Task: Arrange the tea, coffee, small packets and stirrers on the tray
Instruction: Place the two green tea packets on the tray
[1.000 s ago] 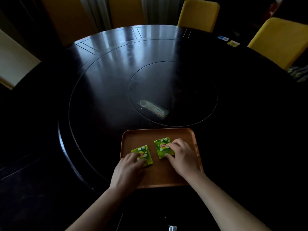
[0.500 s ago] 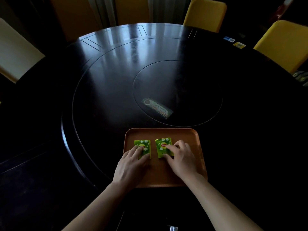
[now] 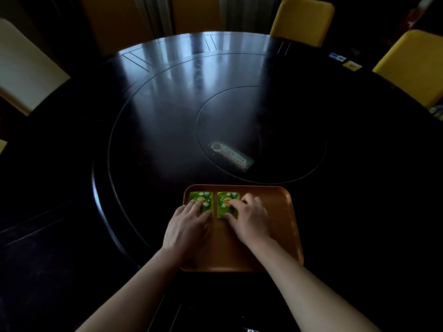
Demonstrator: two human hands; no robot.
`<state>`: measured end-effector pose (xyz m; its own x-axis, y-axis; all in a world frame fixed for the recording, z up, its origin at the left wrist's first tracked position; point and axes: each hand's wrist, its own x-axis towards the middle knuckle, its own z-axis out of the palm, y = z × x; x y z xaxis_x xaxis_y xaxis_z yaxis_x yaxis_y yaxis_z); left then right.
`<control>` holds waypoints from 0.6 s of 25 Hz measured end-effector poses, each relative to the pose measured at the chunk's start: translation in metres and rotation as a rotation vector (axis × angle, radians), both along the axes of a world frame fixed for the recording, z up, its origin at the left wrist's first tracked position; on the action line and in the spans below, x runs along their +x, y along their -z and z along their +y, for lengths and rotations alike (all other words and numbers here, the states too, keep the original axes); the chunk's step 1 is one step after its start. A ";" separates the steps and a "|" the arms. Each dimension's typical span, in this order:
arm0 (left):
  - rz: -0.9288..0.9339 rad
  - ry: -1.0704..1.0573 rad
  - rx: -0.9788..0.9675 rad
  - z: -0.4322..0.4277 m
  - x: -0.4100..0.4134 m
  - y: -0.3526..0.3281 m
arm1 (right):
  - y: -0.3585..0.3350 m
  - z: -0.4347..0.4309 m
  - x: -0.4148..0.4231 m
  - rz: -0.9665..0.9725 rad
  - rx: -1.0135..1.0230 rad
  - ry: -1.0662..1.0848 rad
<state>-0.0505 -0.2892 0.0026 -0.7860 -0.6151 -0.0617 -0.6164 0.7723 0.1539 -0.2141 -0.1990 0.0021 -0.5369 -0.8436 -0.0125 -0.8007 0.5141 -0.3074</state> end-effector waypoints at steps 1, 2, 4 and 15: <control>-0.003 -0.001 -0.003 -0.001 0.000 -0.001 | 0.001 -0.003 0.001 -0.004 -0.005 -0.002; -0.005 -0.003 -0.006 -0.002 -0.001 -0.002 | 0.001 -0.005 0.001 -0.005 -0.011 -0.002; -0.003 -0.005 -0.006 -0.005 -0.001 -0.004 | 0.001 -0.008 0.001 0.004 -0.016 -0.003; 0.019 -0.020 0.069 -0.008 0.001 0.000 | 0.000 -0.017 0.005 0.033 -0.009 -0.045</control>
